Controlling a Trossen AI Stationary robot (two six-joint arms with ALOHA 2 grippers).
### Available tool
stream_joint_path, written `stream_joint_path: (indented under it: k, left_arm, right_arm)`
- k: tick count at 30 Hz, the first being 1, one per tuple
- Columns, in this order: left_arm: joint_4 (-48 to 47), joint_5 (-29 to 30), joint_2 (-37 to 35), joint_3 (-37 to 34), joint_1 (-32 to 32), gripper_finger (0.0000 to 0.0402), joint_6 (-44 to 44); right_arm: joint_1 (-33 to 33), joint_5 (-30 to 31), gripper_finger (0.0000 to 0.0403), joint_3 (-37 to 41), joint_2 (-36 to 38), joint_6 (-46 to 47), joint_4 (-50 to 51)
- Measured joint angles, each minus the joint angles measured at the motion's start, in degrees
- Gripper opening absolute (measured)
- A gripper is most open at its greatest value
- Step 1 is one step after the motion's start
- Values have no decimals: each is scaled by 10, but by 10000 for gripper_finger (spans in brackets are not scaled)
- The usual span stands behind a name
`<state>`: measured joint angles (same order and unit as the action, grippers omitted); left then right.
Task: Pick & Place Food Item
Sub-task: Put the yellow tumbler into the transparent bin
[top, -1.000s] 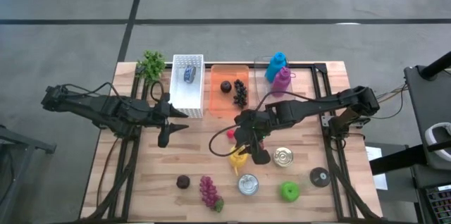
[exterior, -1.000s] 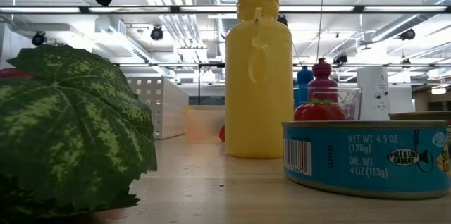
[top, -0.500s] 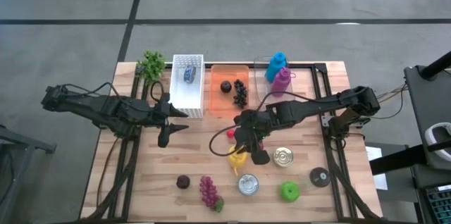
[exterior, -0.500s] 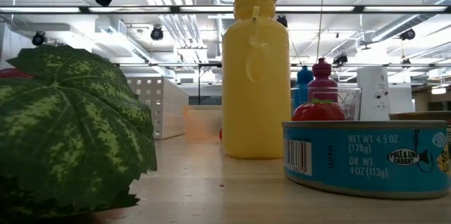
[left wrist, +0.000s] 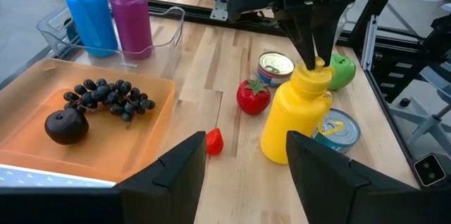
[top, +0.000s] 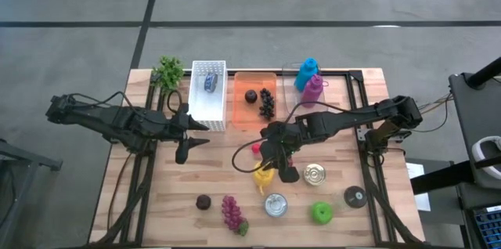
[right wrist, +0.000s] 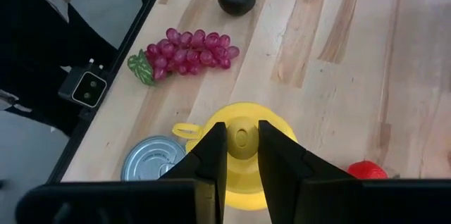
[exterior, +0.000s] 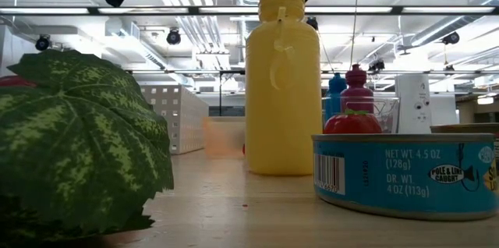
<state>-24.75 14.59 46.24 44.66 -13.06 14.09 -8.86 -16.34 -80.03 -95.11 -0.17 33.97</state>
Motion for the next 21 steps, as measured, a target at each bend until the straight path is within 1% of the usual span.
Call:
stream_joint_path:
  k: [10, 21]
  left_arm:
    - [0, 0, 0, 0, 0, 184, 0]
    - [0, 0, 0, 0, 0, 182, -4]
  right_arm:
    - [0, 11, 53, -17, -1, 2, 21]
    - [0, 14, 52, -67, 0, 0, 68]
